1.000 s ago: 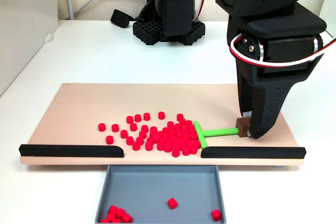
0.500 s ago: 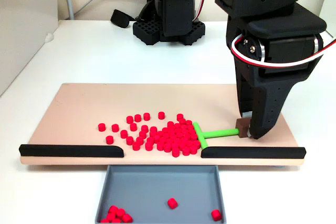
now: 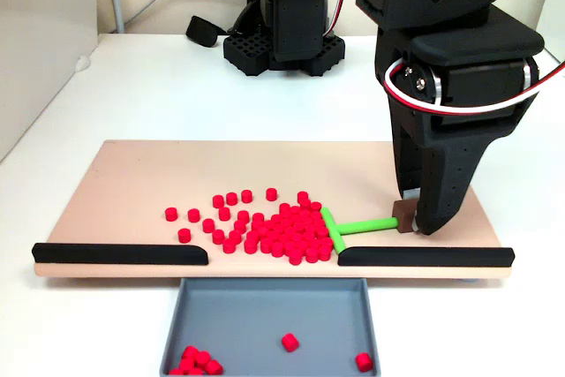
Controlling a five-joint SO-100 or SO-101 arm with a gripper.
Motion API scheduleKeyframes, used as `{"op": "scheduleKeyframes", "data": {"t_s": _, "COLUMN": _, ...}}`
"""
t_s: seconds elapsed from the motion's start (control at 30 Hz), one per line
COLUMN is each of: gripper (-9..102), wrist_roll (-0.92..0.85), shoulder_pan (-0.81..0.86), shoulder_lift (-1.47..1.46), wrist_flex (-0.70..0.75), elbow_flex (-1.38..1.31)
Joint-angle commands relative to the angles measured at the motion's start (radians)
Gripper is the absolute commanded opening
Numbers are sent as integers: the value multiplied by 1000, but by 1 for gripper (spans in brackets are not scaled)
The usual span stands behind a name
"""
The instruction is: Push granules from left to the grey container
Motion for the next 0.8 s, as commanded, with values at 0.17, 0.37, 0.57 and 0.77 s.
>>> {"op": "scheduleKeyframes", "data": {"t_s": 0.17, "gripper": 0, "wrist_roll": -23, "shoulder_pan": 28, "shoulder_lift": -5, "wrist_flex": -3, "elbow_flex": -14}}
{"op": "scheduleKeyframes", "data": {"t_s": 0.37, "gripper": 0, "wrist_roll": -32, "shoulder_pan": 35, "shoulder_lift": -8, "wrist_flex": -3, "elbow_flex": -14}}
{"op": "scheduleKeyframes", "data": {"t_s": 0.57, "gripper": 0, "wrist_roll": -44, "shoulder_pan": 40, "shoulder_lift": -8, "wrist_flex": -3, "elbow_flex": -14}}
{"op": "scheduleKeyframes", "data": {"t_s": 0.77, "gripper": 0, "wrist_roll": -55, "shoulder_pan": 44, "shoulder_lift": -8, "wrist_flex": -3, "elbow_flex": -14}}
